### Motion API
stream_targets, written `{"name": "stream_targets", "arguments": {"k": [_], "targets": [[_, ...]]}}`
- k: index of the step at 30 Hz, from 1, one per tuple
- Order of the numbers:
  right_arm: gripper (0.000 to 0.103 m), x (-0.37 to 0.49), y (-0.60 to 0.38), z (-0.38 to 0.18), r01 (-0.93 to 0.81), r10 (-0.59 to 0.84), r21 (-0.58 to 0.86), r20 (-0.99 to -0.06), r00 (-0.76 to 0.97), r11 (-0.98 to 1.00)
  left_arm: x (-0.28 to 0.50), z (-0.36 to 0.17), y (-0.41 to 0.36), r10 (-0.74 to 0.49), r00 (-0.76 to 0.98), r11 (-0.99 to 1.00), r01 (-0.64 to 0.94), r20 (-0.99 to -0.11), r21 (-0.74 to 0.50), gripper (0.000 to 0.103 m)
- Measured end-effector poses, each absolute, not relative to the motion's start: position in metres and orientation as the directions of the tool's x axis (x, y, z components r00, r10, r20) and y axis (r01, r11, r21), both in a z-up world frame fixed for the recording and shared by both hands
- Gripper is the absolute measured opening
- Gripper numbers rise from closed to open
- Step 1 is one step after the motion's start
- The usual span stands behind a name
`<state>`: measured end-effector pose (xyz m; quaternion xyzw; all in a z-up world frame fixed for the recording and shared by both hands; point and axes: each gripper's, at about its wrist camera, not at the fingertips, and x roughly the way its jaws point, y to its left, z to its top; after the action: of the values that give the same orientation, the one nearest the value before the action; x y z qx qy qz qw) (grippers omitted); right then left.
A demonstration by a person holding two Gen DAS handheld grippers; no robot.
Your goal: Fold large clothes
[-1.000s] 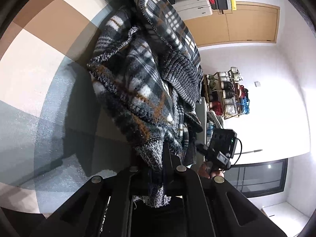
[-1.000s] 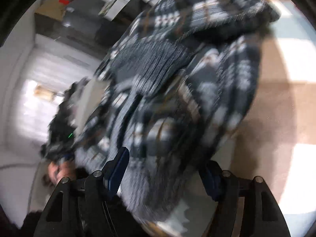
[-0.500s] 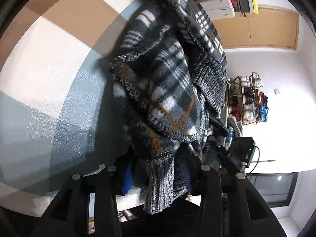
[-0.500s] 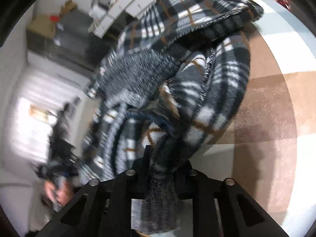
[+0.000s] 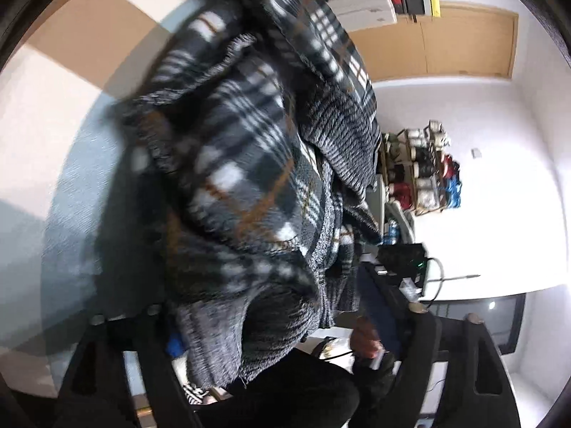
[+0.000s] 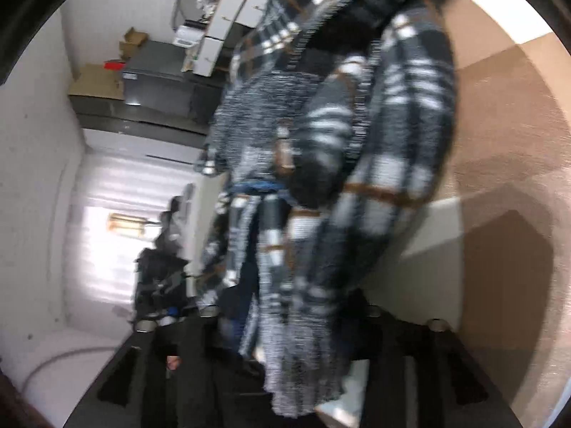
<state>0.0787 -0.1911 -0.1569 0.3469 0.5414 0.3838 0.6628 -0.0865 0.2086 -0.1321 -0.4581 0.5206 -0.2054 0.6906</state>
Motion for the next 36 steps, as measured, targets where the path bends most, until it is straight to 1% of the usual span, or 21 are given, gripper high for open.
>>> {"name": "stream_targets", "arguments": {"k": [1,2,4,5,6,7,8,9,10,13,14,16,23,27,30,33,36], "targets": [[0.061,0.079,-0.189,-0.154,-0.135,0.893,0.884,-0.435,0.115,0.448,-0.084,-0.134,0.207,-0.754,0.36,0.514,-0.196,-0.549,-0.835,0.08],[0.062,0.079,-0.186,-0.153,-0.143,0.894,0.883,-0.434,0.114,0.447,-0.083,-0.135,0.207,-0.755,0.367,0.509,-0.194,-0.543,-0.839,0.08],[0.062,0.076,-0.176,-0.148,-0.184,0.867,0.848,-0.484,0.117,0.498,-0.082,-0.135,0.207,-0.754,0.375,0.507,-0.189,-0.539,-0.841,0.08],[0.059,0.073,-0.17,-0.145,-0.218,0.844,0.815,-0.523,0.12,0.536,-0.083,-0.135,0.208,-0.753,0.376,0.512,-0.182,-0.54,-0.84,0.08],[0.042,0.068,-0.165,-0.143,-0.241,0.819,0.784,-0.559,0.129,0.573,-0.082,-0.134,0.204,-0.75,0.377,0.517,-0.177,-0.543,-0.837,0.079],[0.021,0.064,-0.16,-0.142,-0.267,0.772,0.726,-0.618,0.15,0.633,-0.084,-0.133,0.203,-0.739,0.374,0.54,-0.167,-0.56,-0.825,0.064],[0.019,0.061,-0.159,-0.142,-0.271,0.744,0.695,-0.646,0.17,0.666,-0.083,-0.133,0.2,-0.733,0.364,0.558,-0.16,-0.574,-0.814,0.048],[0.017,0.061,-0.163,-0.142,-0.257,0.747,0.703,-0.639,0.182,0.663,-0.081,-0.133,0.197,-0.732,0.352,0.569,-0.156,-0.583,-0.808,0.017],[0.014,0.06,-0.168,-0.141,-0.246,0.755,0.714,-0.626,0.196,0.655,-0.082,-0.136,0.198,-0.738,0.343,0.562,-0.162,-0.581,-0.811,0.01],[0.012,0.056,-0.195,-0.128,-0.231,0.769,0.738,-0.569,0.292,0.634,-0.087,-0.136,0.209,-0.754,0.361,0.522,-0.179,-0.549,-0.834,0.008],[0.012,0.053,-0.203,-0.124,-0.214,0.758,0.736,-0.565,0.326,0.642,-0.091,-0.135,0.214,-0.749,0.374,0.521,-0.178,-0.547,-0.835,0.008],[0.012,0.051,-0.215,-0.119,-0.168,0.779,0.785,-0.515,0.357,0.596,-0.097,-0.13,0.218,-0.74,0.389,0.533,-0.159,-0.549,-0.831,0.007],[0.011,0.03,-0.214,-0.119,-0.142,0.809,0.818,-0.496,0.317,0.557,-0.119,-0.127,0.218,-0.753,0.395,0.517,-0.14,-0.526,-0.845,0.006],[0.011,0.011,-0.23,-0.115,-0.096,0.833,0.85,-0.476,0.283,0.518,-0.137,-0.127,0.217,-0.786,0.381,0.47,-0.146,-0.488,-0.871,0.006],[0.011,-0.01,-0.224,-0.108,-0.083,0.841,0.856,-0.475,0.26,0.51,-0.16,-0.114,0.22,-0.816,0.377,0.419,-0.138,-0.439,-0.897,0.006],[0.011,-0.025,-0.226,-0.101,-0.062,0.852,0.87,-0.461,0.25,0.489,-0.168,-0.101,0.227,-0.834,0.377,0.373,-0.152,-0.402,-0.915,0.006],[0.011,-0.018,-0.236,-0.084,-0.056,0.87,0.896,-0.411,0.273,0.441,-0.144,-0.077,0.231,-0.836,0.377,0.369,-0.152,-0.399,-0.917,0.006]]}}
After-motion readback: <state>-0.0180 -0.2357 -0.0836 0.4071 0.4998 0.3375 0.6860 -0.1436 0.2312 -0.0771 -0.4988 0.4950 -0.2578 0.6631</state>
